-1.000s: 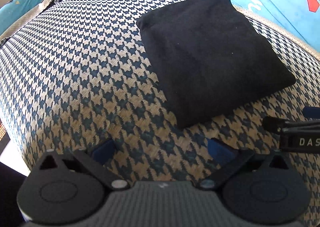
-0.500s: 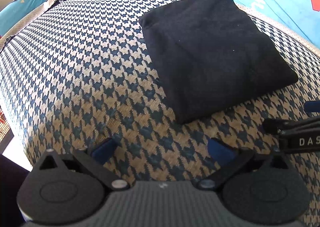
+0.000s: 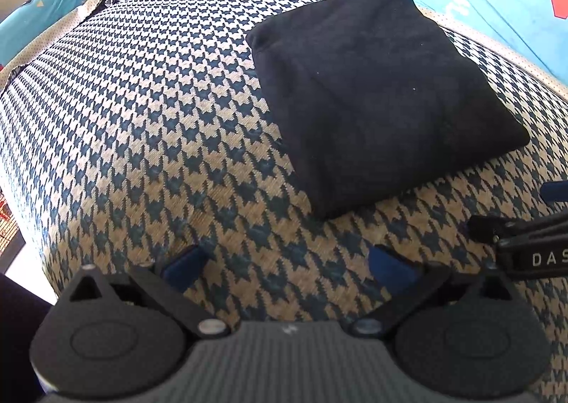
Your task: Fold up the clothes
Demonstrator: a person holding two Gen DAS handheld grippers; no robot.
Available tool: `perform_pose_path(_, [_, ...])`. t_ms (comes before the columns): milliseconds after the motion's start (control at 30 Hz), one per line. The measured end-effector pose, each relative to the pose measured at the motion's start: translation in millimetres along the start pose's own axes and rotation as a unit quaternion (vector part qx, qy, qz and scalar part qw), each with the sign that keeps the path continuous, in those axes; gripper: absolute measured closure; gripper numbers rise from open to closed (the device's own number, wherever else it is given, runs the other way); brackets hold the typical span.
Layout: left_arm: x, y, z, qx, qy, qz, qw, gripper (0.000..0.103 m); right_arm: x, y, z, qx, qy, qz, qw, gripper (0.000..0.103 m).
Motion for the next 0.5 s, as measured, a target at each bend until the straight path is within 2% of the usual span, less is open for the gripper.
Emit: perform_pose_path(500, [1, 0, 0, 0.003, -0.003, 0.004, 1.0000, 0.000, -15, -4, -9, -0.011, 0.002, 0.007, 1.000, 0.000])
Point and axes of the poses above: each gripper's, at about its wrist camera, not at the fingertips, and z roughly the way its jaws point, y to its right, x to its top, the point moved 5 cm from there along z, roughly the way its jaws point, and after that the axes turned 15 degrees about -z, right-handed, at the moved point
